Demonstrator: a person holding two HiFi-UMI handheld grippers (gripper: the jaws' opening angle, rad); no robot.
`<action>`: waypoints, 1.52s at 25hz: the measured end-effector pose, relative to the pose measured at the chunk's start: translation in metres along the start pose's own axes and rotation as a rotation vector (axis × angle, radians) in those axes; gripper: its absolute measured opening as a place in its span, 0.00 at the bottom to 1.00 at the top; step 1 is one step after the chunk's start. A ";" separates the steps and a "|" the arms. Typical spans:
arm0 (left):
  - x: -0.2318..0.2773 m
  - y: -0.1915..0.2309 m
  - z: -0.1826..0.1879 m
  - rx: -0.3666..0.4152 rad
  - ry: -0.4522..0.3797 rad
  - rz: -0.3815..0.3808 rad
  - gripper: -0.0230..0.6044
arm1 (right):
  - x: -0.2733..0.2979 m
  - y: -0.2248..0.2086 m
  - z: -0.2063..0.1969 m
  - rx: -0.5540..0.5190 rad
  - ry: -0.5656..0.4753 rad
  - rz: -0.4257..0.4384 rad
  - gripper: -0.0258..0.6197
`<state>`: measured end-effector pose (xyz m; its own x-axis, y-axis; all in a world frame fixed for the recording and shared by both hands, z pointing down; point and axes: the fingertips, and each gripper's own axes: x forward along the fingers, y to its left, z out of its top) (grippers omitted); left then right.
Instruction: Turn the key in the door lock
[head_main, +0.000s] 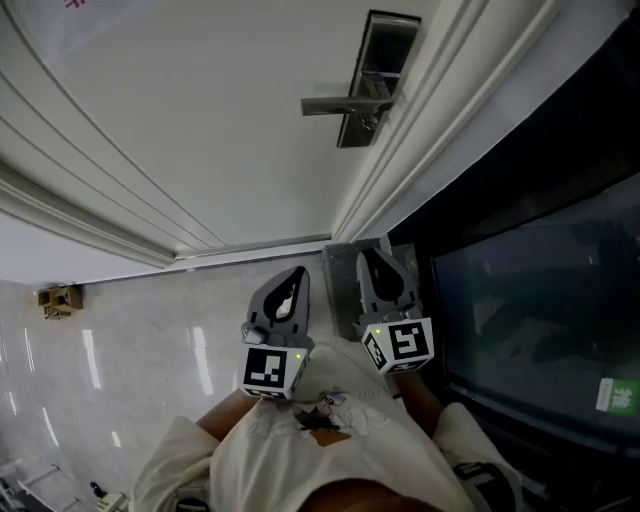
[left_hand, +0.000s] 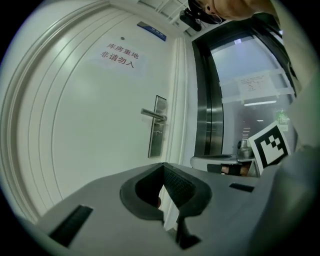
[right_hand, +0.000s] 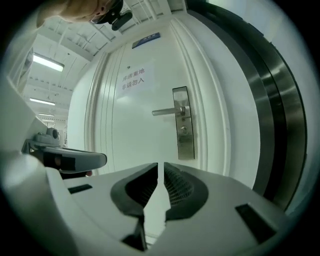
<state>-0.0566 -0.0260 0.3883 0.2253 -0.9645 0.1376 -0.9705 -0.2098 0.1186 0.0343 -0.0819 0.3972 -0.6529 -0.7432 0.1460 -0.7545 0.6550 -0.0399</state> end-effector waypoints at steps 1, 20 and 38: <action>0.008 0.009 0.004 -0.001 0.001 -0.007 0.05 | 0.013 -0.003 0.007 -0.016 -0.011 -0.007 0.09; 0.087 0.044 0.019 -0.048 0.022 -0.023 0.05 | 0.121 -0.057 0.068 -0.380 0.017 -0.152 0.23; 0.097 0.052 0.020 -0.078 0.024 0.002 0.05 | 0.164 -0.072 0.091 -1.044 0.076 -0.233 0.26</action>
<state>-0.0865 -0.1335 0.3882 0.2265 -0.9606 0.1610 -0.9615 -0.1940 0.1948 -0.0243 -0.2635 0.3337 -0.4672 -0.8781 0.1034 -0.4070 0.3174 0.8565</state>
